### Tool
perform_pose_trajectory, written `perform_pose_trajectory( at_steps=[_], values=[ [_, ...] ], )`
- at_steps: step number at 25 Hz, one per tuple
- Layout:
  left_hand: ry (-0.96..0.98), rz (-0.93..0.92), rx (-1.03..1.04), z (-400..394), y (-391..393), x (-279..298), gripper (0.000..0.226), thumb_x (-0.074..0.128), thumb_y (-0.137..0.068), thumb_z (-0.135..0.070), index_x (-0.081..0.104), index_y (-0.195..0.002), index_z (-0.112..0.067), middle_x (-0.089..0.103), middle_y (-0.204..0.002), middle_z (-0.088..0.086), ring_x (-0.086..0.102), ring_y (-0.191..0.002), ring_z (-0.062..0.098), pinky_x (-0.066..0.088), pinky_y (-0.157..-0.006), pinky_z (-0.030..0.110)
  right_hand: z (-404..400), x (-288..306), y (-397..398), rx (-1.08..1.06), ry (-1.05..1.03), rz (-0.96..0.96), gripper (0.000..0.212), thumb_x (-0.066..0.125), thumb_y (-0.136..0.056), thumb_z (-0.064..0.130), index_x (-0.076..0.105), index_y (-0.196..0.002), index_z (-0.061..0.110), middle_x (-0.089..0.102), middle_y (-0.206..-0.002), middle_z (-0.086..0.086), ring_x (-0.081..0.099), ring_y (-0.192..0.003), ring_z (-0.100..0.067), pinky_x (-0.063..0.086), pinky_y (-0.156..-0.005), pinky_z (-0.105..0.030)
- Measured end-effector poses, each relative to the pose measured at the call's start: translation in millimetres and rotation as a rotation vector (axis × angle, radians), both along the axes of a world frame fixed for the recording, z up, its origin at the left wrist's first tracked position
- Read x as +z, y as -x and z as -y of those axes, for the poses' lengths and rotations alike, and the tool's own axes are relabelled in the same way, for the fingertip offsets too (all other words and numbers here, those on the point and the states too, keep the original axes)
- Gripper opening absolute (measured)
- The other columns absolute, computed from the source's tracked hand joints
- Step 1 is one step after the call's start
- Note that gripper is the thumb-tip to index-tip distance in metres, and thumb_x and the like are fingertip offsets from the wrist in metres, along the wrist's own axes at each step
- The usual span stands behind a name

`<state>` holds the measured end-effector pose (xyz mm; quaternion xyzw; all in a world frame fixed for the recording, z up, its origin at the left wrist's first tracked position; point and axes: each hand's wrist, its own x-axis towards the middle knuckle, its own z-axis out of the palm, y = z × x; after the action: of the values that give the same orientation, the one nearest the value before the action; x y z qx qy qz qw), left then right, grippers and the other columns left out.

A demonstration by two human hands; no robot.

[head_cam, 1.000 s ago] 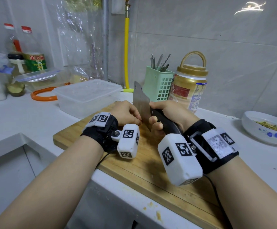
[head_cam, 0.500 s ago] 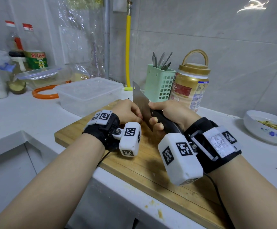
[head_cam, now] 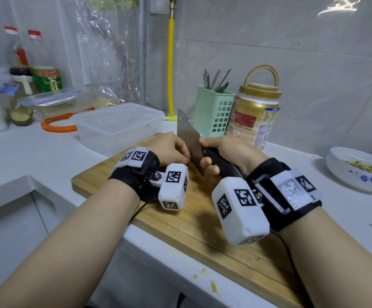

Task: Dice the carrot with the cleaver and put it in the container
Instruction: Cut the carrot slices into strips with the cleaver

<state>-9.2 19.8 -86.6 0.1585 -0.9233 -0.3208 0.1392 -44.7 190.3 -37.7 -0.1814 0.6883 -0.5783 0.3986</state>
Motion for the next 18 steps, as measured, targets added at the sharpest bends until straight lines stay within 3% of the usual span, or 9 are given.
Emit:
perform_pose_trajectory(
  at_steps=[6,9,12,18],
  values=[
    [-0.006,0.025,-0.003,1.4,0.2,-0.5,0.009,0.078,-0.066,-0.026,0.074,-0.071,-0.031,0.070,-0.073,-0.010,0.066,-0.079,0.012,0.055,-0.079,0.032,3.3,-4.4,-0.4,0.001,0.007,-0.010,0.029,0.045,-0.101,0.026,0.047,-0.081,0.005,0.041,-0.055,-0.007,0.035,-0.029,-0.013,0.030,-0.033,-0.014],
    [-0.025,0.034,-0.009,0.7,-0.2,0.0,0.010,0.076,-0.066,-0.026,0.075,-0.073,-0.033,0.071,-0.073,-0.010,0.067,-0.081,0.012,0.057,-0.084,0.038,-0.7,-3.1,4.7,0.016,-0.016,0.034,0.027,0.044,-0.101,0.031,0.043,-0.084,0.010,0.041,-0.056,-0.004,0.036,-0.033,-0.013,0.029,-0.040,-0.017],
    [-0.024,0.029,0.008,1.2,-0.6,0.3,0.011,0.076,-0.071,-0.021,0.076,-0.076,-0.031,0.071,-0.077,-0.008,0.067,-0.082,0.011,0.056,-0.085,0.036,-2.9,-2.1,8.9,0.011,-0.005,0.064,0.023,0.044,-0.101,0.030,0.038,-0.087,0.012,0.041,-0.057,-0.004,0.035,-0.034,-0.013,0.028,-0.043,-0.018],
    [-0.057,-0.010,-0.023,0.7,-0.1,0.5,0.013,0.079,-0.074,-0.010,0.076,-0.077,-0.022,0.073,-0.085,-0.001,0.066,-0.085,0.014,0.055,-0.089,0.036,-6.6,1.7,15.2,0.048,0.011,0.144,0.021,0.043,-0.100,0.030,0.035,-0.107,0.013,0.043,-0.051,-0.003,0.037,-0.031,-0.012,0.032,-0.038,-0.014]
  ],
)
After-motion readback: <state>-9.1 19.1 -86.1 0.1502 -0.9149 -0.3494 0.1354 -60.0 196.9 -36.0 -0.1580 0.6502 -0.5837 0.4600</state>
